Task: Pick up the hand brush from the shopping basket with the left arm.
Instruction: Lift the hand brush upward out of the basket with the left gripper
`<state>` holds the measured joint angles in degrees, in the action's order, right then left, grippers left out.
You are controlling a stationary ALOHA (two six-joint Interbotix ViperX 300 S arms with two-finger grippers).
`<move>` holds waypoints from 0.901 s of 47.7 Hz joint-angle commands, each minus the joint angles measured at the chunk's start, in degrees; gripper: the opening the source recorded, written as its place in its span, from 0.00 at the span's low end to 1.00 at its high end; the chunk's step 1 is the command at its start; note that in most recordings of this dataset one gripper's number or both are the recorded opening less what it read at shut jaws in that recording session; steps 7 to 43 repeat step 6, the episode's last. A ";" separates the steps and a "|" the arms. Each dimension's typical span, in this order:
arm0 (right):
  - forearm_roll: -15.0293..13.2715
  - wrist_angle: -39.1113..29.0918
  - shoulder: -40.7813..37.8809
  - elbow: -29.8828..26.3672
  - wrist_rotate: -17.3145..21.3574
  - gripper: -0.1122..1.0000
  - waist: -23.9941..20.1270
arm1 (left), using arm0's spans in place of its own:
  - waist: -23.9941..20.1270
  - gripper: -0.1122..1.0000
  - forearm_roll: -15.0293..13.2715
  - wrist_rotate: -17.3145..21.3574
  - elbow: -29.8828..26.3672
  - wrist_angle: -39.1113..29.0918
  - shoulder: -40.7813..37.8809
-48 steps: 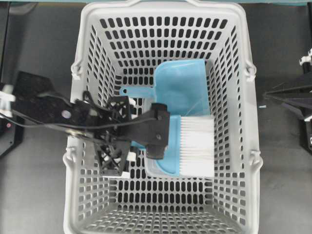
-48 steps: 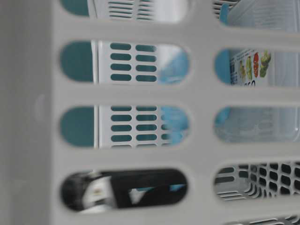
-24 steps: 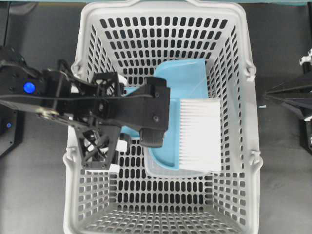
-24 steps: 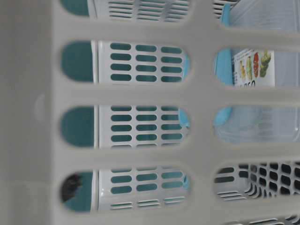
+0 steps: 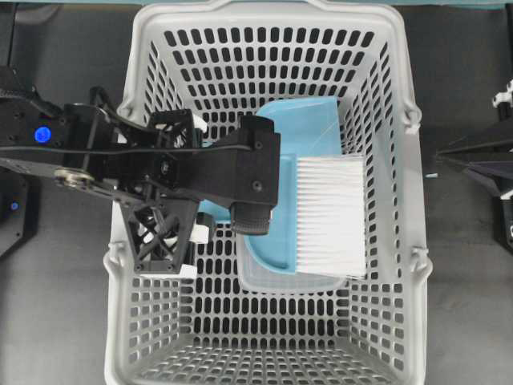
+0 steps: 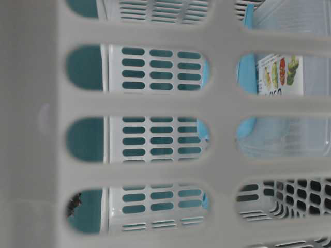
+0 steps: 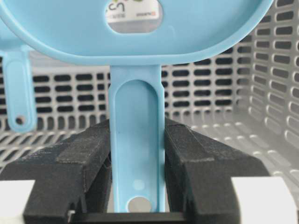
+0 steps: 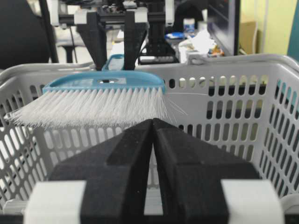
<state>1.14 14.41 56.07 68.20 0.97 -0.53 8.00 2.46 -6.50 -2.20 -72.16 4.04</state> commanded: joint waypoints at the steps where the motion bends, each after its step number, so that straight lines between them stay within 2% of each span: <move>1: 0.26 0.53 -0.26 -0.35 0.09 0.10 0.00 | 0.09 0.34 0.09 0.09 -1.23 0.35 1.49; 43: 0.26 0.53 -0.26 -0.35 0.09 0.10 0.00 | 0.09 0.34 0.09 0.09 -1.32 0.35 1.41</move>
